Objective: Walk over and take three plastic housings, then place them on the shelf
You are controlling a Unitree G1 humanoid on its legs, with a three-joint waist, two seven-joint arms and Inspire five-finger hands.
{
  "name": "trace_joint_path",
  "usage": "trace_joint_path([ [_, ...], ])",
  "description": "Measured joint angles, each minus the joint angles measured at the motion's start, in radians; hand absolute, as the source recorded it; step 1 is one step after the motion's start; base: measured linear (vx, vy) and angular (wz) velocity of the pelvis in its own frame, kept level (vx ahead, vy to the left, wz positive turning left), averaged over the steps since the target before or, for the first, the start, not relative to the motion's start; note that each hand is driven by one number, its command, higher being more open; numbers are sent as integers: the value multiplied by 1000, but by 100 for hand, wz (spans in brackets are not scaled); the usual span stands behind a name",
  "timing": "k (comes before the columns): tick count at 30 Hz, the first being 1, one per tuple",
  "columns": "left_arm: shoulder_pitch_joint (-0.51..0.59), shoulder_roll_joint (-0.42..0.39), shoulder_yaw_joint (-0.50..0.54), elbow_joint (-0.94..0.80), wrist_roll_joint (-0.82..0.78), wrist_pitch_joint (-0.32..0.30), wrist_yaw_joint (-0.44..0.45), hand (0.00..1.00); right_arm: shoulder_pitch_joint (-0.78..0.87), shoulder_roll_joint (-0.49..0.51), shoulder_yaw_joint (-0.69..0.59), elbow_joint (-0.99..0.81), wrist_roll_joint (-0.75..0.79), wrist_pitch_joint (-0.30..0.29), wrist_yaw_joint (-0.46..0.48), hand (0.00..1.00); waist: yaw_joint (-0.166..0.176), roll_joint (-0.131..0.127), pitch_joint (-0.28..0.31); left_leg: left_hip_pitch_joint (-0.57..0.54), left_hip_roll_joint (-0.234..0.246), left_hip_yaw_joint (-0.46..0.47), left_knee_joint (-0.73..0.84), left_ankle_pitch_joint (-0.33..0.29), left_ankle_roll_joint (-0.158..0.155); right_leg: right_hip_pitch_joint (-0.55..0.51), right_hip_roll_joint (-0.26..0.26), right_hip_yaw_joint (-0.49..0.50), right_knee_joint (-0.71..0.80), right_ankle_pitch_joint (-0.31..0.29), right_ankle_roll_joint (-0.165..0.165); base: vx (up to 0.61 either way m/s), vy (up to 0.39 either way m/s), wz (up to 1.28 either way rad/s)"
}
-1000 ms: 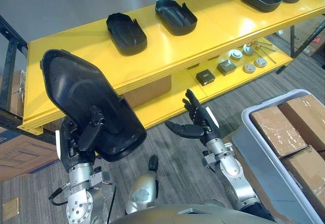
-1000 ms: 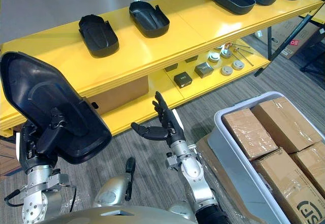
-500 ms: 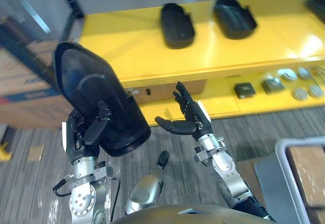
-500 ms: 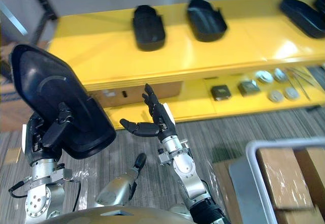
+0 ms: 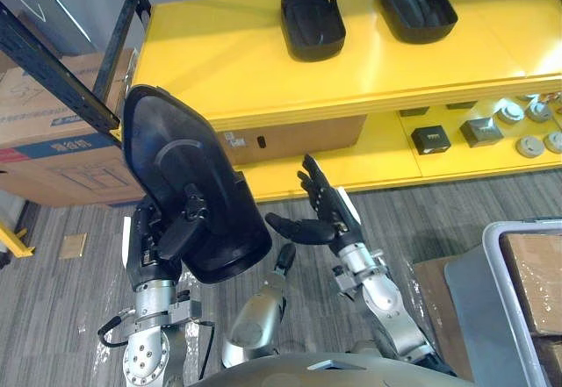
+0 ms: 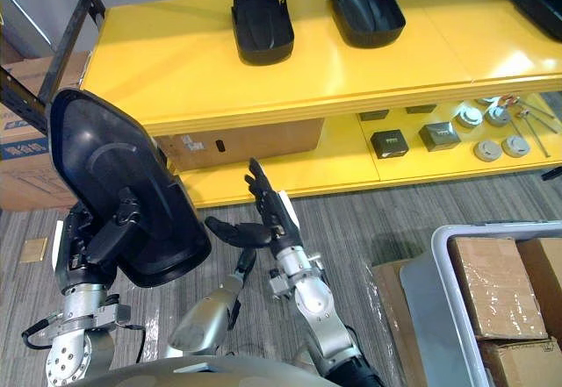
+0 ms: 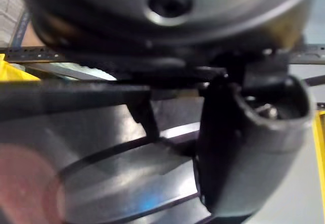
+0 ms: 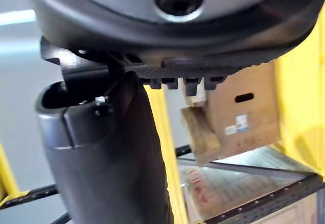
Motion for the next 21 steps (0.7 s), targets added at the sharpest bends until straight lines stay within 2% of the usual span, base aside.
trace_joint_path([
  [2,4,0,0,5,1,0,23,0,-7,2,3,0,-1,-2,-6,100,3,-2,15,0,0,23,13,-4,0,0,-8,13,-1,-4,-1,6,19,-23],
  [4,-4,1,7,21,0,0,49,0,-18,12,9,0,2,-16,-19,100,6,-23,27,-14,-8,71,51,-18,5,0,-33,29,-12,-3,-1,75,71,-24],
  [5,-6,2,13,21,0,0,61,0,-18,23,8,0,9,-36,-23,100,6,-33,30,-34,-17,86,85,-16,18,0,-38,30,-20,-4,1,147,73,-10],
  [8,-65,10,13,22,2,1,86,0,-38,37,-4,-10,12,-63,-56,100,4,-60,41,-70,-57,100,130,-36,47,0,-62,31,-43,24,44,157,59,8],
  [10,-113,11,13,22,3,2,99,0,-75,43,-12,-9,11,-63,-88,100,5,-67,48,-75,-74,115,170,-68,61,10,-83,43,-37,40,56,135,85,-1],
  [12,-166,15,15,19,3,1,102,0,-114,46,-24,-13,-8,-67,-113,100,5,-67,48,-74,-82,139,229,-143,73,17,-95,78,-19,77,47,87,112,-21],
  [14,-188,21,15,19,4,2,98,0,-122,50,-34,-20,-9,-71,-126,100,1,-66,47,-69,-78,148,241,-166,75,15,-94,103,0,108,37,43,86,-13],
  [15,-212,21,15,19,4,2,86,0,-122,51,-50,-27,-8,-73,-130,100,0,-70,44,-54,-68,174,209,-176,65,-4,-97,122,20,150,10,30,43,2],
  [16,-222,21,15,21,4,2,82,0,-120,52,-59,-27,-7,-75,-131,100,-6,-84,41,-62,-72,193,237,-192,72,-18,-120,135,30,164,-2,111,93,-15],
  [17,-225,17,17,20,4,1,74,0,-109,52,-76,-35,-6,-76,-130,100,-2,-85,36,-90,-65,240,421,-312,112,-51,-126,187,114,168,-4,157,94,-17],
  [18,-225,20,20,21,4,1,73,0,-104,54,-83,-36,-5,-77,-130,100,-3,-81,34,-89,-61,242,434,-349,122,-73,-135,203,178,176,-15,242,166,-20],
  [19,-227,23,21,27,5,8,77,0,-91,64,-101,-36,-5,-76,-130,100,-20,-92,29,-64,-72,243,418,-355,132,-143,-164,246,288,252,-35,242,148,-8],
  [20,-217,23,21,25,6,8,87,0,-64,65,-111,-36,-5,-76,-131,100,-32,-92,23,-22,-71,244,367,-348,144,-197,-175,274,372,386,-43,179,127,-11],
  [21,-216,24,22,24,6,8,92,0,-46,66,-114,-36,-6,-76,-131,100,-34,-92,22,7,-68,240,339,-344,150,-221,-181,281,417,447,-43,213,125,-24],
])
